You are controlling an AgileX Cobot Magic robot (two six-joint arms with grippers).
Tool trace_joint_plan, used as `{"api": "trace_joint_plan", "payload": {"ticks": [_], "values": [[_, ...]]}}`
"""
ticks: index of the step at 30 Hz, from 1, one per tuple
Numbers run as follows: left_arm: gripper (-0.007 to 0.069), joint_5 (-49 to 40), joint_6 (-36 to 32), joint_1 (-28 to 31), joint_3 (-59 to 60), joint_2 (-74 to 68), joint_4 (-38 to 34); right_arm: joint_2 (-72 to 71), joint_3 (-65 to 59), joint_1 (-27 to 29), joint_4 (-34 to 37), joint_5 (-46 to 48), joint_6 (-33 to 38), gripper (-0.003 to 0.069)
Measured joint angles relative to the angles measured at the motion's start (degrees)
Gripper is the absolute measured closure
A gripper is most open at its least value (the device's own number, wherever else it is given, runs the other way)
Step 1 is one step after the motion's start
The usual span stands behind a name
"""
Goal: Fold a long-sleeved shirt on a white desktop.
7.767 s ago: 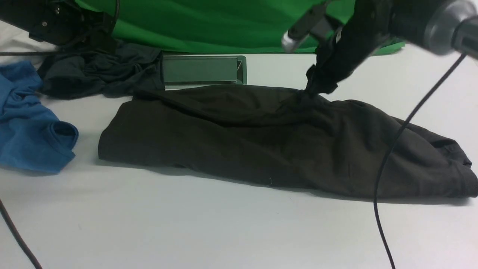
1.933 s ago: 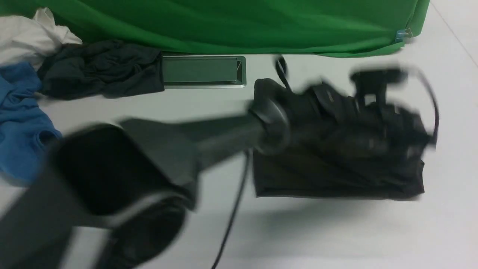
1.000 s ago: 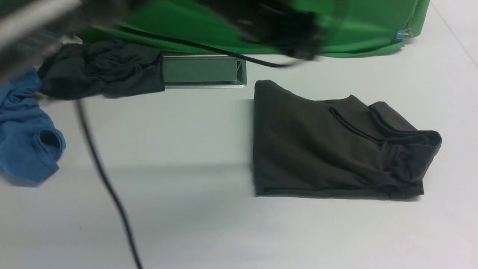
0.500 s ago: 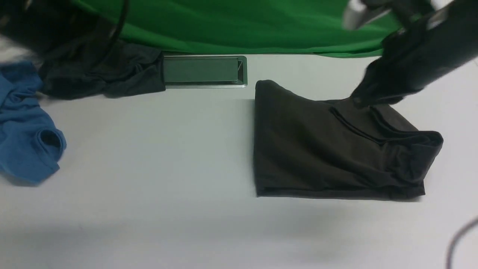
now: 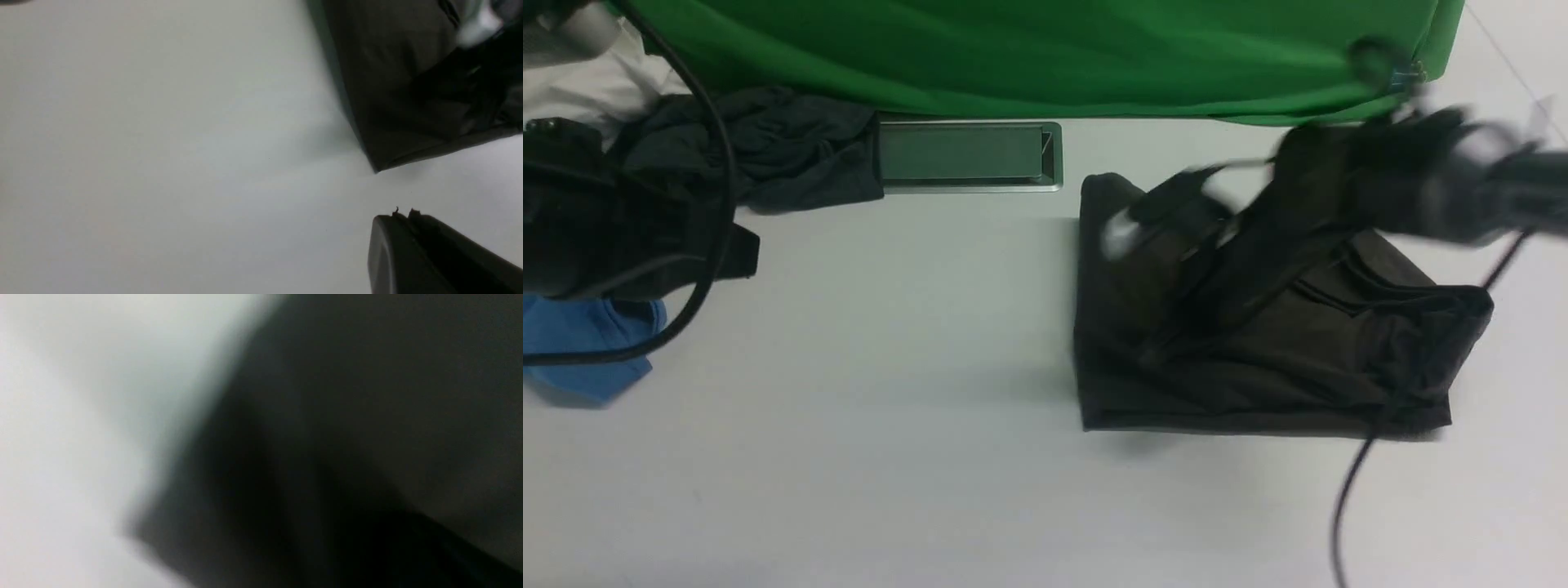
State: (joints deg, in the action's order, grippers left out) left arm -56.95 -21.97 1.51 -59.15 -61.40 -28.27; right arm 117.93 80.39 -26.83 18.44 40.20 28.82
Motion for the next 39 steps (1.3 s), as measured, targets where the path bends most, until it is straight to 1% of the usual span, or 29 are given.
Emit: {"api": "trace_joint_plan", "payload": {"ticks": [3,4,5,7,10,14,16,19,21,24,26,30,32,33,35,37,38,39], "values": [[0.0606,-0.06,0.00,0.00,0.01,0.00,0.05,1.55,2.08,-7.51,2.57,-2.29,2.42,0.0634],[0.0606,-0.11,0.00,0.00,0.01,0.00,0.05,1.80,2.30,-8.50,2.83,-2.29,2.53,0.0634],[0.0606,-0.61,0.00,0.00,0.01,0.00,0.05,2.64,4.55,-12.02,3.70,-1.57,2.81,0.0635],[0.0606,-1.08,0.00,0.00,0.01,0.00,0.40,3.45,7.68,-14.99,4.54,-0.11,3.04,0.0635],[0.0606,-1.38,0.00,0.00,0.01,0.00,1.79,3.48,15.50,-16.62,5.44,4.23,2.70,0.0635],[0.0606,-1.38,0.00,0.00,0.01,0.00,2.66,2.48,21.71,-15.29,5.39,8.06,0.84,0.0635],[0.0606,-0.92,0.00,0.00,0.01,0.00,3.00,0.72,24.19,-12.54,4.98,10.35,-0.35,0.0633],[0.0606,-0.28,0.00,0.00,0.01,0.00,3.13,-1.36,24.18,-8.85,3.38,12.00,-0.62,0.0632],[0.0606,0.12,0.00,0.00,0.01,0.00,3.05,-2.92,21.89,-5.94,2.59,11.09,-0.74,0.0629],[0.0606,0.60,0.00,0.00,0.01,0.00,3.12,-4.03,16.35,-3.39,2.25,8.17,-0.74,0.0627],[0.0606,0.79,0.00,0.00,0.01,0.00,3.12,-4.04,10.85,-3.33,2.03,6.40,-0.59,0.0626],[0.0606,1.01,0.00,0.00,0.01,0.00,3.12,-3.73,4.34,-5.19,0.56,4.12,-0.34,0.0624],[0.0606,1.28,0.00,0.00,0.01,0.00,3.12,-3.74,0.94,-6.00,-4.11,1.29,-1.03,0.0622],[0.0606,1.33,0.00,0.00,0.01,0.00,3.12,-3.74,0.14,-5.95,-8.73,-0.01,-2.73,0.0621],[0.0606,1.40,0.00,0.00,0.01,0.00,3.19,-3.72,-0.74,-5.15,-22.40,-2.36,-9.74,0.0619],[0.0606,1.40,0.07,0.00,0.01,0.00,3.19,-3.65,-0.82,-3.81,-34.58,-2.65,-17.66,0.0618],[0.0606,1.40,0.07,0.00,0.01,0.00,3.23,-3.65,-0.82,-2.10,-43.49,-2.26,-24.19,0.0618],[0.0606,1.40,0.07,0.00,0.01,0.00,3.23,-3.65,-0.59,-0.63,-48.12,-1.27,-27.89,0.0618]]}}
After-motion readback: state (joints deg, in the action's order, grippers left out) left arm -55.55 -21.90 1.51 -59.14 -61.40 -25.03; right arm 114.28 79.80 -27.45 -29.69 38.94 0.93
